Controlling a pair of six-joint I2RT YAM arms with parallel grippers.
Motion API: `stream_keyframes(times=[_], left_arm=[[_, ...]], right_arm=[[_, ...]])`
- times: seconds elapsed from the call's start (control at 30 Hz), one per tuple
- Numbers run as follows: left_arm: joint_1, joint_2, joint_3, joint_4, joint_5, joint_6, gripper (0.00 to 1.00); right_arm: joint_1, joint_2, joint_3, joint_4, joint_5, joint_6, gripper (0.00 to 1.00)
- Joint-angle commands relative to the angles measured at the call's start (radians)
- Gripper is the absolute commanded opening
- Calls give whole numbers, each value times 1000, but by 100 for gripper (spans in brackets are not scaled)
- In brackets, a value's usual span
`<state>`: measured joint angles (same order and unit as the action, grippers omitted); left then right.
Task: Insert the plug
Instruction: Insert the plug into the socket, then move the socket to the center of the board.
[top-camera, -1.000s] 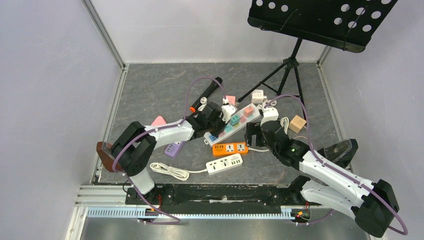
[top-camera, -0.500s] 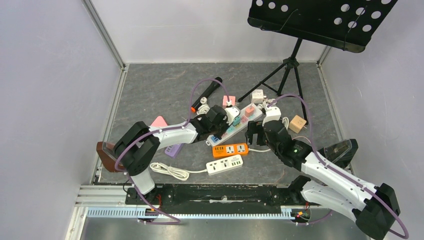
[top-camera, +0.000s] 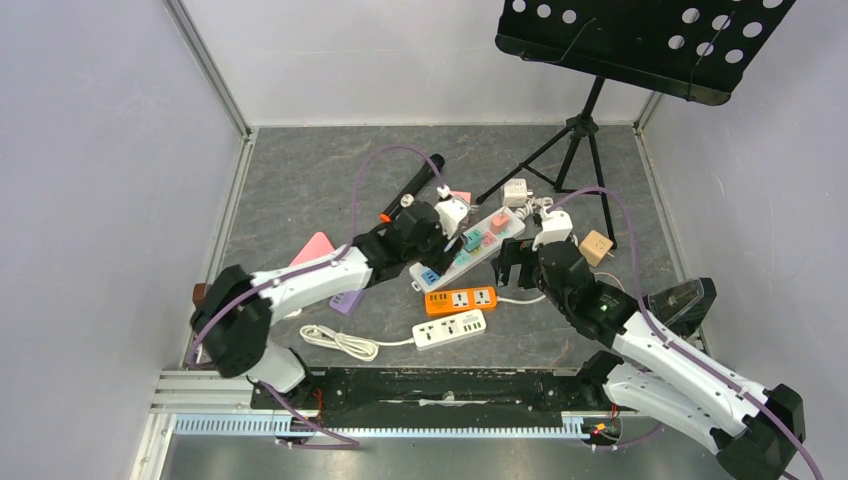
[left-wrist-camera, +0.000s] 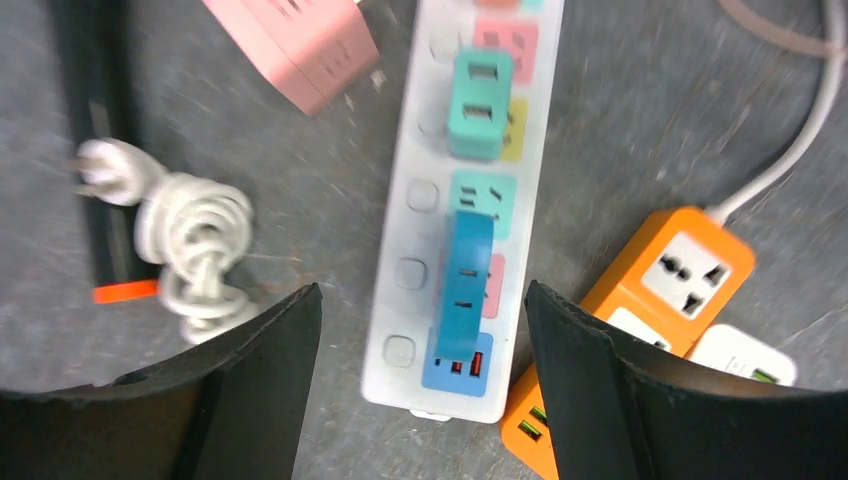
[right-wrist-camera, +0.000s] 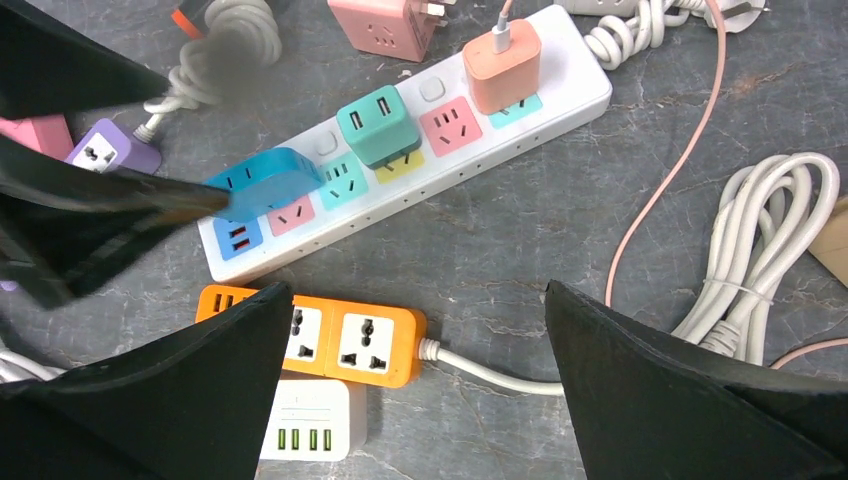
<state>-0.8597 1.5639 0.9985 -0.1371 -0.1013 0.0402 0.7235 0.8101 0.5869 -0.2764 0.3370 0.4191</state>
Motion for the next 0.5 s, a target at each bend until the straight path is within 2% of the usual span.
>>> stream_keyframes(times=[0.0,0.2,0.3,0.47], left_arm=[[-1,-175,12,60,-90,-71,81],[11,-354,-65,67,-231,-188,82],[32,-445,-96,31,-289,-301,82],[37,-562,-122,-83,-333,-352,83]], right_arm=[[-4,-22,50,-11,5,-12,98],[-4,22,80,-58,47,-17,97],[-9,46,102,-76,60,-18,97],[-25,87,143,-89,55,-28,96]])
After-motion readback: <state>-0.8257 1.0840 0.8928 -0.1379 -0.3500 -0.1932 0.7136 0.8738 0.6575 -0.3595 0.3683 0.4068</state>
